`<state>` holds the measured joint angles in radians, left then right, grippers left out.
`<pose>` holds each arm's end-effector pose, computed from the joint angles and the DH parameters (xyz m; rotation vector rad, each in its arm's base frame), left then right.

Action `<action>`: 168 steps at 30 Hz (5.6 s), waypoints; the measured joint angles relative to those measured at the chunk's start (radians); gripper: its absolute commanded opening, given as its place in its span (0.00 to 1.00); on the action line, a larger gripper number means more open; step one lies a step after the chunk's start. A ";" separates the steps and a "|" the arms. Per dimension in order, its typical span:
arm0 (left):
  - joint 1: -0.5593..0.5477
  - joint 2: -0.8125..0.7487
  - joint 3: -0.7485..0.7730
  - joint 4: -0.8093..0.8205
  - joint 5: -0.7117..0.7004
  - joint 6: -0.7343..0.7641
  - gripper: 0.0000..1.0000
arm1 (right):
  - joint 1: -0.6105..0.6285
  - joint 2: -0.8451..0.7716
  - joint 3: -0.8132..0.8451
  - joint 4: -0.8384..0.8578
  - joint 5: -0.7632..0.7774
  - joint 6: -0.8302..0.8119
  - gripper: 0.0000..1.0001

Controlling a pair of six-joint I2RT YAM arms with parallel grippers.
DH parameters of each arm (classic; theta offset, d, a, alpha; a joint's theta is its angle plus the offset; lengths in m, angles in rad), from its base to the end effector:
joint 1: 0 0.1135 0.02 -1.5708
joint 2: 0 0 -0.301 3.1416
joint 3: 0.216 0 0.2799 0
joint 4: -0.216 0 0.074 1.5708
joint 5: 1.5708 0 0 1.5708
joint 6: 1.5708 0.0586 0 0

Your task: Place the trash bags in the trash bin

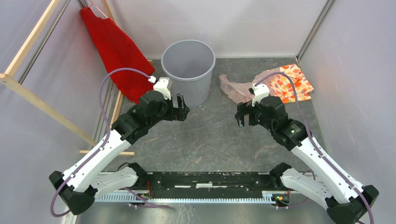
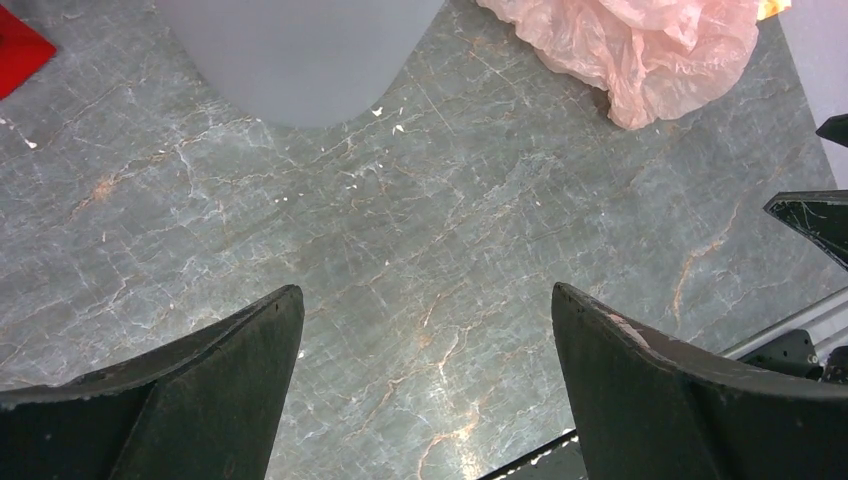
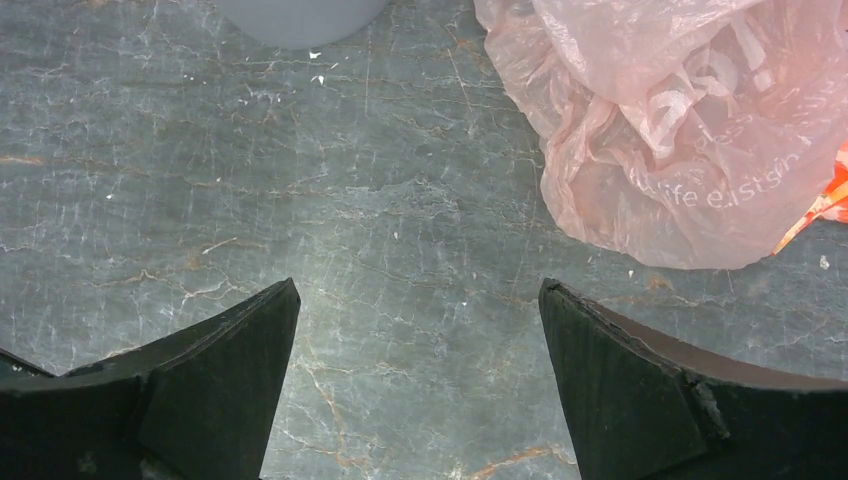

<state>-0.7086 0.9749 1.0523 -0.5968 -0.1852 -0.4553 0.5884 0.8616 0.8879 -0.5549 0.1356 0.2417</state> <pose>0.1841 -0.1436 0.3783 0.1544 2.1161 -0.5113 0.1789 0.1098 0.3425 -0.2833 2.0952 0.3577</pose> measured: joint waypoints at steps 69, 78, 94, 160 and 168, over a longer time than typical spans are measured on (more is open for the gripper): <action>0.000 -0.116 -0.253 0.010 -0.021 -0.399 1.00 | -0.200 0.569 0.070 0.296 0.152 0.117 0.02; 0.000 -0.060 -0.309 0.085 0.032 -0.474 0.99 | 0.021 0.174 -0.292 0.350 0.102 0.133 0.00; 0.025 0.139 -0.461 0.378 0.220 -0.648 0.92 | 0.198 -0.050 -0.566 0.489 0.036 0.154 0.00; 0.048 0.161 -0.220 0.119 -0.051 -0.172 0.02 | -0.059 -0.007 -0.041 0.029 0.206 0.113 0.98; 0.137 0.112 -0.225 0.063 -0.037 -0.156 0.02 | -0.176 -0.017 -0.174 0.245 -0.104 0.101 0.91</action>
<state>-0.5716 1.0866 0.8272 -0.5339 -0.2218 -0.6117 0.4122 0.8448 0.7139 -0.3096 0.0315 0.3431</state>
